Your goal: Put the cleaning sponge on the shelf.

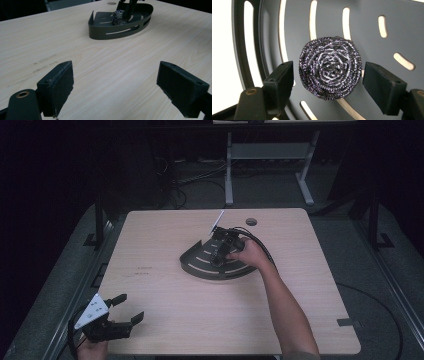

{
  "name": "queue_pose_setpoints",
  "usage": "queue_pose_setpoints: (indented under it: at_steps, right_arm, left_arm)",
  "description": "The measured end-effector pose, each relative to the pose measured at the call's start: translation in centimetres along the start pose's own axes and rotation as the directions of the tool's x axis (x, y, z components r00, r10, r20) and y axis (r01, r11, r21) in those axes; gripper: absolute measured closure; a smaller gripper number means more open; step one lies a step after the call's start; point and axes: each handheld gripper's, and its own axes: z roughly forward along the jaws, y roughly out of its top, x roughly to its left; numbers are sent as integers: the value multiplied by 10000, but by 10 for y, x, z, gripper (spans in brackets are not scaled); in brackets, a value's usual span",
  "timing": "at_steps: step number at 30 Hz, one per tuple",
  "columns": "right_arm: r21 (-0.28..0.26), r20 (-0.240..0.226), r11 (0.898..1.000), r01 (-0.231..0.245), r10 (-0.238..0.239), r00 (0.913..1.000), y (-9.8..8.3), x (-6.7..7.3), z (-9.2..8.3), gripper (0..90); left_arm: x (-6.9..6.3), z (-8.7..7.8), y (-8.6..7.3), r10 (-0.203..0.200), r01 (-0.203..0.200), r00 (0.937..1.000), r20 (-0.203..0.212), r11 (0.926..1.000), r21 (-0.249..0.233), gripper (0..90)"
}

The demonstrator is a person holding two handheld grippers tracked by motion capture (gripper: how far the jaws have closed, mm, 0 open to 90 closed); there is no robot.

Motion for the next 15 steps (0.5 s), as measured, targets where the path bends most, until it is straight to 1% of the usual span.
queue_pose_setpoints:
  at_steps: [6,8,12,15]
  right_arm:
    - [-119,8,9999,-123,123,9999,-6,-2,-3,230]
    - [-275,-75,9993,-236,234,9997,-9,-2,-7,227]
    - [-304,-91,9993,-205,202,9998,-11,-2,-10,223]
    - [-349,-56,9993,-109,107,9999,-12,2,-14,219]
  left_arm:
    - [0,1,0,-12,12,10000,14,10000,26,133]
    - [-1,1,0,4,-4,10000,24,10000,24,133]
    - [-1,2,0,-8,8,10000,31,10000,24,133]
    - [-1,2,0,-1,1,10000,28,10000,16,133]
